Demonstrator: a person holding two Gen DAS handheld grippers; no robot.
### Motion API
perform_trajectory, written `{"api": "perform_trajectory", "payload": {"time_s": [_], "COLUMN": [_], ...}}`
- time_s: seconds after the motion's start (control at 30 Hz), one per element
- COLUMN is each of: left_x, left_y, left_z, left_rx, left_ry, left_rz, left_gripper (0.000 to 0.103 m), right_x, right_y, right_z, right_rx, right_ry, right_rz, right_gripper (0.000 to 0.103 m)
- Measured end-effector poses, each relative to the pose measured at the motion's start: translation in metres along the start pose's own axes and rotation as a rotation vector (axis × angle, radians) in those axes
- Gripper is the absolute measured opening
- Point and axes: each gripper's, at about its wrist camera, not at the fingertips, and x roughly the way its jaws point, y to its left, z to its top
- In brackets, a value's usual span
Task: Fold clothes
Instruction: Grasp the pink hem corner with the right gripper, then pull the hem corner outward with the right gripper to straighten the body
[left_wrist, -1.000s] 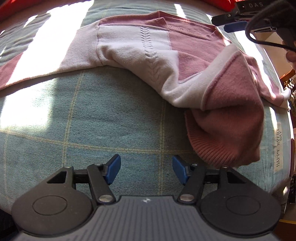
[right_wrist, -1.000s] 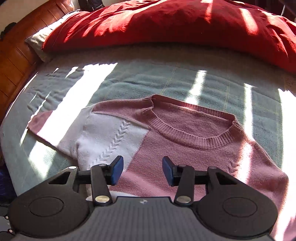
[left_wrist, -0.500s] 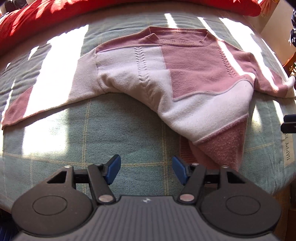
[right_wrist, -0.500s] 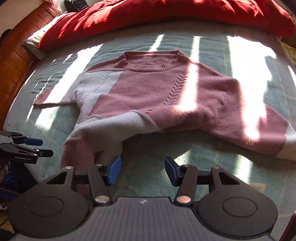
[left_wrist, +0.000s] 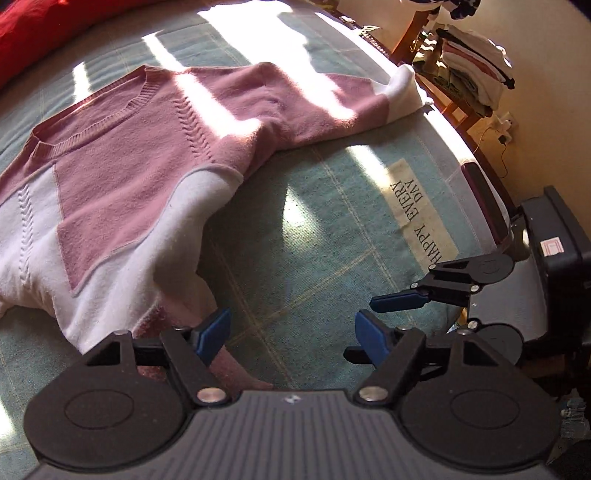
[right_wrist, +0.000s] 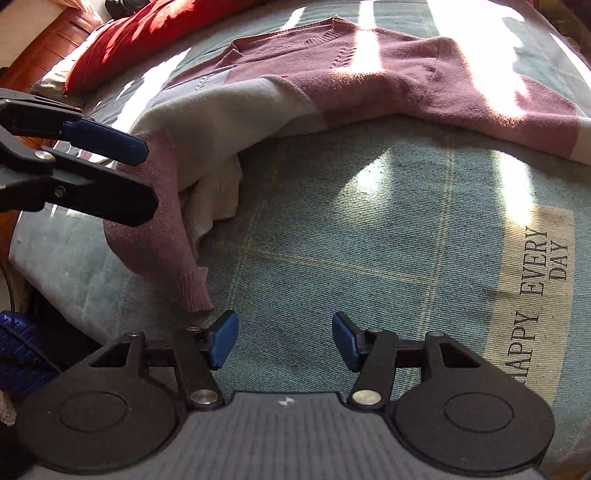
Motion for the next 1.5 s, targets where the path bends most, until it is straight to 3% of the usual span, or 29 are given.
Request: {"api": "perform_trajectory", "payload": {"time_s": [0.1,0.17,0.27,0.47,0.6,0.87,1.0,1.07,1.13,1.17,1.5], "left_x": [0.007,-0.001,-0.01,0.0,0.006,0.011,0.012,0.011,0.009,0.007,-0.02], "left_y": [0.02,0.031,0.051,0.1,0.124,0.141,0.152,0.153,0.152,0.151,0.127], "left_z": [-0.007,-0.008,-0.003,0.006,0.001,-0.01,-0.012,-0.012,-0.014,-0.015,-0.024], "left_rx": [-0.077,-0.081,-0.051,-0.031,-0.096,-0.109,-0.124,-0.124,-0.121,-0.12,-0.126], "left_ry": [-0.002,-0.043,-0.095,-0.121,-0.142,-0.186,-0.202,-0.208,-0.216,-0.218,-0.238], "left_rz": [0.058,0.107,0.214,0.391,0.304,0.235,0.197,0.181,0.171,0.166,0.086], "left_gripper": [0.072,0.073,0.073,0.073,0.075,0.08,0.081,0.081,0.081,0.081,0.079], "right_x": [0.003,0.005,0.008,0.017,0.039,0.081,0.103,0.11,0.112,0.11,0.037], "right_y": [-0.008,-0.008,-0.001,0.009,0.018,0.029,0.032,0.036,0.043,0.045,0.045], "right_z": [-0.006,-0.009,-0.007,0.019,0.046,0.093,0.104,0.107,0.107,0.107,0.08], "right_rx": [0.037,0.031,-0.019,-0.048,-0.076,-0.078,-0.104,-0.131,-0.164,-0.166,-0.176], "right_ry": [-0.025,-0.038,-0.065,-0.114,-0.134,-0.176,-0.139,-0.116,-0.089,-0.076,-0.02], "right_rz": [0.024,0.034,0.032,0.143,0.19,0.21,0.231,0.239,0.236,0.231,0.147], "right_gripper": [0.061,0.061,0.061,0.058,0.058,0.057,0.056,0.051,0.024,0.02,0.012]}}
